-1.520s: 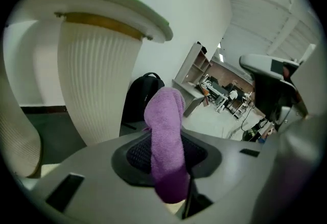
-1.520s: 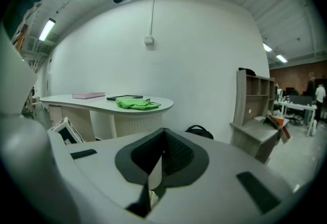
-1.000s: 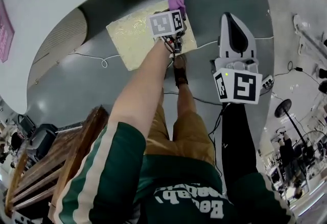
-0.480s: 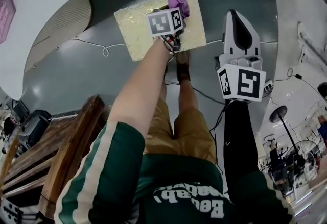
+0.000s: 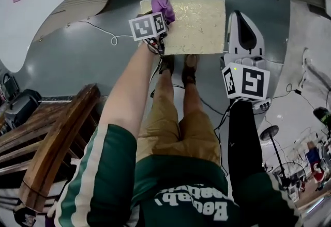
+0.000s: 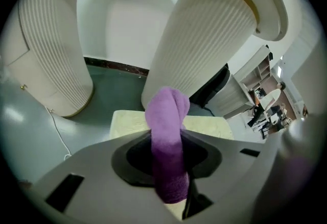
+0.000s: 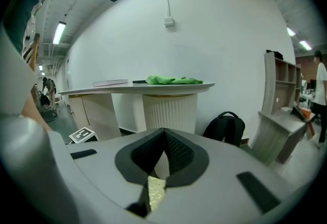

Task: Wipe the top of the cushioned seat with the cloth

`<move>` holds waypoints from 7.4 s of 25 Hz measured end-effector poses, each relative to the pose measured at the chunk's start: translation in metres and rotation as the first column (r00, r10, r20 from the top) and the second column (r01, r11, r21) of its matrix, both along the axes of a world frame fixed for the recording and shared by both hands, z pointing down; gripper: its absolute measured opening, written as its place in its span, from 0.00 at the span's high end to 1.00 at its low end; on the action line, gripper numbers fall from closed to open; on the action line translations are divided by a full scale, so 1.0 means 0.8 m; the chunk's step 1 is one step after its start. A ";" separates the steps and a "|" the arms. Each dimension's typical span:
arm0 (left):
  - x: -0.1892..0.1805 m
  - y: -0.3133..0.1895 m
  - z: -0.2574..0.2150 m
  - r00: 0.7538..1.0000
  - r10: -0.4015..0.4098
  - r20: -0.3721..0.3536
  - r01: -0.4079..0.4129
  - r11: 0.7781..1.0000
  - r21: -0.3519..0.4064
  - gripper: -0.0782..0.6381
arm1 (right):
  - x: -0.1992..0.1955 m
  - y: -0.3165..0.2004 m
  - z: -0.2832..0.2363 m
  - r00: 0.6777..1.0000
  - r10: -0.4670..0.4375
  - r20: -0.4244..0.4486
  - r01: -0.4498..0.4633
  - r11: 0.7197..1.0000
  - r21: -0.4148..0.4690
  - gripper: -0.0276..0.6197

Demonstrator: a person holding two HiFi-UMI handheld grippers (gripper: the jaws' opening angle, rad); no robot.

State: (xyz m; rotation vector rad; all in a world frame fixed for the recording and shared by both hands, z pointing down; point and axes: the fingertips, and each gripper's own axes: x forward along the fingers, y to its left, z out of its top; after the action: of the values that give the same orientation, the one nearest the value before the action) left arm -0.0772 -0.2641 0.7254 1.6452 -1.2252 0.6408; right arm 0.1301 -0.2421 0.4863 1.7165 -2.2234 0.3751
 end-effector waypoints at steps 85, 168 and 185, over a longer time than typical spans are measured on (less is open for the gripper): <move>-0.167 0.168 0.028 0.977 -0.070 0.203 0.104 0.981 -0.164 0.71 | -0.012 0.050 -0.027 1.000 -0.030 0.006 0.030 0.999 0.027 0.95; -0.121 0.050 -0.510 0.999 -0.039 0.029 0.014 0.803 0.596 0.72 | -0.101 0.039 -0.294 0.986 -0.164 -0.021 0.164 0.957 0.240 0.95; -0.098 0.074 -0.775 0.973 -0.164 0.164 -0.072 0.459 0.886 0.72 | -0.104 0.027 -0.462 0.976 -0.214 -0.051 0.213 0.869 0.446 0.94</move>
State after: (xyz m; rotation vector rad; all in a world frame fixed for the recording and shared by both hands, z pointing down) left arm -0.1556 -0.2051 0.1053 2.4260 -1.9835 0.0782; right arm 0.0470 -0.2208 0.1163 1.6347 -2.6170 -0.2147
